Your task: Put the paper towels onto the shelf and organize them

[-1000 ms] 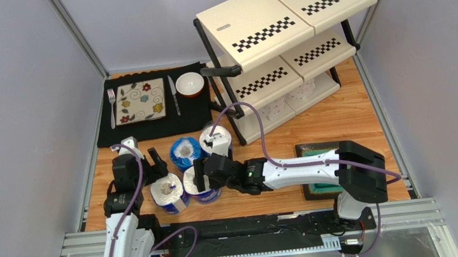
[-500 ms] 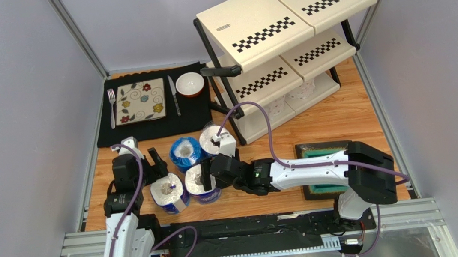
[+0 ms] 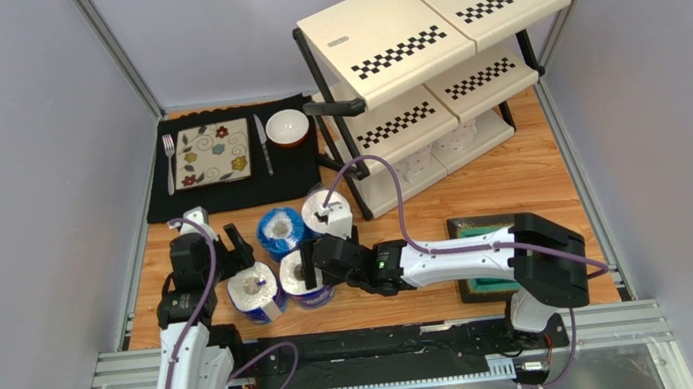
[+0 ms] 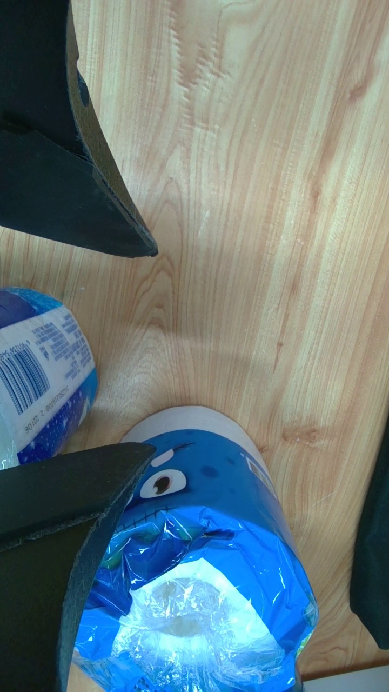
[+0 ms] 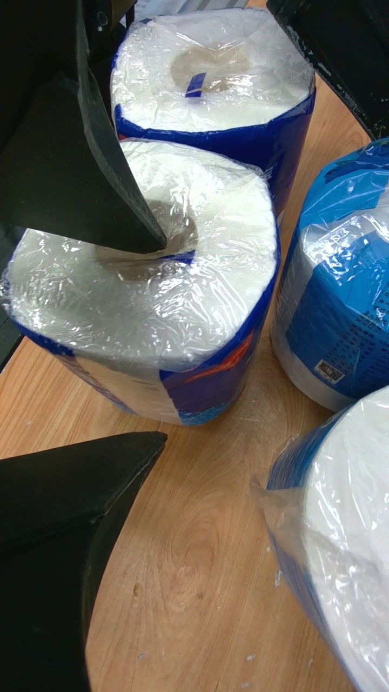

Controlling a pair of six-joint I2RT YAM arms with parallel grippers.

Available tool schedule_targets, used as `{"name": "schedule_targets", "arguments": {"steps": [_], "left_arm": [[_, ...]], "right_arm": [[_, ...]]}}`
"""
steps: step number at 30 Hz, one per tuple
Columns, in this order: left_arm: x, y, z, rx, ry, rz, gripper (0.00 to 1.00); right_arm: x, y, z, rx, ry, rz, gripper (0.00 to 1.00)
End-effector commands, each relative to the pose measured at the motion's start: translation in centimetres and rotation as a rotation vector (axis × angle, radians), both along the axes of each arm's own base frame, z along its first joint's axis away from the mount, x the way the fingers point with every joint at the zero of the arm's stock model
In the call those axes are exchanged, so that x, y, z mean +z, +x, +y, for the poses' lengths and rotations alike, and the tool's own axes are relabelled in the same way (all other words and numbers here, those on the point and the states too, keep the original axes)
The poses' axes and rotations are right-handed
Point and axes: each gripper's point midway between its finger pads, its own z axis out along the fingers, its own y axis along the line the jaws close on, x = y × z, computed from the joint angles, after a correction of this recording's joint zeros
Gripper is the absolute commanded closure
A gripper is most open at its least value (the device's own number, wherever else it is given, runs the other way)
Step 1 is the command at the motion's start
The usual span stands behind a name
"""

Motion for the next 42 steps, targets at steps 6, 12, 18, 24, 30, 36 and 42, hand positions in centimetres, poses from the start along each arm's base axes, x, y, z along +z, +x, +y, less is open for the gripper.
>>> {"name": "schedule_targets", "arguments": {"steps": [6, 12, 18, 24, 30, 36, 42], "left_arm": [[0.3, 0.2, -0.3, -0.025, 0.002, -0.019, 0.08], [0.2, 0.2, -0.3, -0.025, 0.002, -0.015, 0.08], [0.3, 0.2, -0.2, -0.023, 0.002, -0.018, 0.08], [0.3, 0.2, -0.2, -0.022, 0.003, -0.018, 0.08], [0.2, 0.2, -0.2, -0.023, 0.003, -0.015, 0.08], [0.2, 0.2, -0.2, -0.022, 0.004, -0.013, 0.08], [0.1, 0.2, -0.3, -0.026, -0.002, -0.010, 0.08]], "right_arm": [[0.5, 0.8, 0.5, -0.020, -0.013, -0.017, 0.41], [3.1, 0.9, -0.4, -0.011, 0.015, -0.054, 0.78], [8.5, 0.7, -2.7, 0.030, 0.068, -0.153, 0.79], [17.2, 0.7, -6.4, 0.035, 0.195, -0.297, 0.79], [29.6, 0.3, -10.6, 0.025, 0.372, -0.490, 0.78], [39.8, 1.6, -17.8, -0.138, 0.403, -0.718, 0.79], [44.6, 4.6, -25.6, -0.460, 0.349, -0.831, 0.79]]}}
